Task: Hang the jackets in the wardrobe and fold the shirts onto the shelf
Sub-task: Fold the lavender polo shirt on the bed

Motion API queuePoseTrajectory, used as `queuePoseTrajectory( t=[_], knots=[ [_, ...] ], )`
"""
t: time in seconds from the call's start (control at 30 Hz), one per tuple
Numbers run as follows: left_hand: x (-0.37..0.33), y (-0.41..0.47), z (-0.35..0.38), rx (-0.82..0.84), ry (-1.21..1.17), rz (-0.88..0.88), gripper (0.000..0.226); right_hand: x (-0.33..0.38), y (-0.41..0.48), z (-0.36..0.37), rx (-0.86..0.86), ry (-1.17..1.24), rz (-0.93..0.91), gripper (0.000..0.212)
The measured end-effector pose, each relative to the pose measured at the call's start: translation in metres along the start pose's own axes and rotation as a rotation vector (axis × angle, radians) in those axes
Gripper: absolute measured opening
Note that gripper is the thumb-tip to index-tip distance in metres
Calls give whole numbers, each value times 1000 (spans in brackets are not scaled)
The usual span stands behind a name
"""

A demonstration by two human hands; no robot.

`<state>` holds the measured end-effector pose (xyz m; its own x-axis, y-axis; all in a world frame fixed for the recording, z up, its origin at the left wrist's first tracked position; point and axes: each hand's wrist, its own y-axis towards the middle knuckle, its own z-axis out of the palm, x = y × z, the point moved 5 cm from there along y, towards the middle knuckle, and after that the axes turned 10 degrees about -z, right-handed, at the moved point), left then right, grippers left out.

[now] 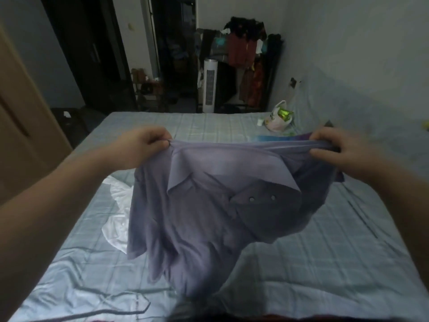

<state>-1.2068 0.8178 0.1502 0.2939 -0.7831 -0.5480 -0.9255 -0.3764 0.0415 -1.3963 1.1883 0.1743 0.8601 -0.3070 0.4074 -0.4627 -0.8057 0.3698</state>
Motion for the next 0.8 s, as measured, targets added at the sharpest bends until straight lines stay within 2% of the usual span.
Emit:
queuePoseTrajectory(
  t=[0.1,0.23,0.4,0.5,0.53,0.6,0.67,0.73,0.8],
  knots=[
    [-6,14,15,-80,109,21,18,-21,1,4,-7,-95,53,17],
    [3,23,27,121,119,47,19,-49,-2,8,-16,-264,122,14],
    [11,27,28,303,154,13,36,-61,4,17,-22,-348,74,15],
    [20,29,35,381,303,-15,11,-62,9,15,-63,-396,17,10],
    [21,30,36,363,350,-30,9,-62,10,15,-75,-407,3,9],
    [23,35,34,222,397,-51,13,-60,10,13,-97,-412,-7,6],
    [23,38,28,53,348,-44,11,-60,8,10,-120,-404,-2,18],
    [28,36,20,-16,107,-80,8,-61,5,7,-130,-412,8,20],
    [32,31,17,-25,-120,-149,8,-64,1,7,-109,-417,51,7]
  ],
)
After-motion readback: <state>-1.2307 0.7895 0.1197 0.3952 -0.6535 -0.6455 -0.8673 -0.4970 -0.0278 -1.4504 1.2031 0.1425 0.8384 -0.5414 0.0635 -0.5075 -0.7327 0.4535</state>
